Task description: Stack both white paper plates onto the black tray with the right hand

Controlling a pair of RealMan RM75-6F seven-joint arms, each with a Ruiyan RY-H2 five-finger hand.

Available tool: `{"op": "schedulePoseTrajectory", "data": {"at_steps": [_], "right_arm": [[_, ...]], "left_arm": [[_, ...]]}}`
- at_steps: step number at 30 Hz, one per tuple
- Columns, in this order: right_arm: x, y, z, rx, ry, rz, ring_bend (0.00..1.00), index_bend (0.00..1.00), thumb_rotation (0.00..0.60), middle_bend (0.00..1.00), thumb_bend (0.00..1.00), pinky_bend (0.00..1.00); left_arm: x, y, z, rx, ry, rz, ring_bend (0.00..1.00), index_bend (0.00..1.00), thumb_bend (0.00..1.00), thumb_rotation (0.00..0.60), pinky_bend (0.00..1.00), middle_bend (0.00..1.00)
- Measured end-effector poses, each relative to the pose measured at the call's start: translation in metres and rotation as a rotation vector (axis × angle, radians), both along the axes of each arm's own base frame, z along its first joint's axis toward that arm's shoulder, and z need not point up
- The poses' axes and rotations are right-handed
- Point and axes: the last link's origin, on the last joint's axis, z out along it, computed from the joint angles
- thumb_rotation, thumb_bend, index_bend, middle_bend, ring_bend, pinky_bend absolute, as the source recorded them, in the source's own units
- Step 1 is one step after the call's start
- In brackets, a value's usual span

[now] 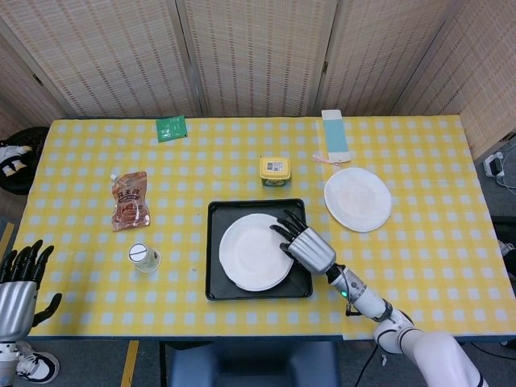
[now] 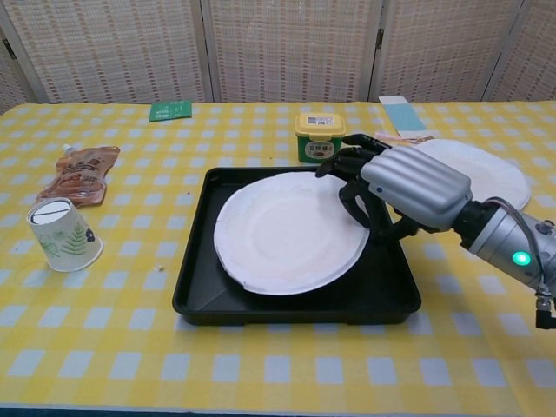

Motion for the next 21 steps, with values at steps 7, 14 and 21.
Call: {"op": "schedulePoseTrajectory", "data": {"at_steps": [7, 14, 21], "right_arm": [[0.007, -0.010, -0.014, 0.008, 0.020, -0.030, 0.14, 0.74, 0.600, 0.21, 0.41, 0.00], [0.003, -0.014, -0.014, 0.006, 0.034, -0.045, 0.06, 0.35, 0.600, 0.04, 0.41, 0.00], [-0.006, -0.017, -0.011, 0.011, 0.094, -0.072, 0.00, 0.02, 0.600, 0.00, 0.41, 0.00]], "left_arm": [[-0.002, 0.001, 0.001, -0.004, -0.004, 0.007, 0.00, 0.00, 0.35, 0.600, 0.00, 0.00], [-0.003, 0.001, 0.003, -0.001, -0.007, 0.010, 0.00, 0.00, 0.35, 0.600, 0.00, 0.00], [-0.003, 0.002, 0.001, -0.008, -0.004, 0.010, 0.00, 0.00, 0.35, 0.600, 0.00, 0.00]]}}
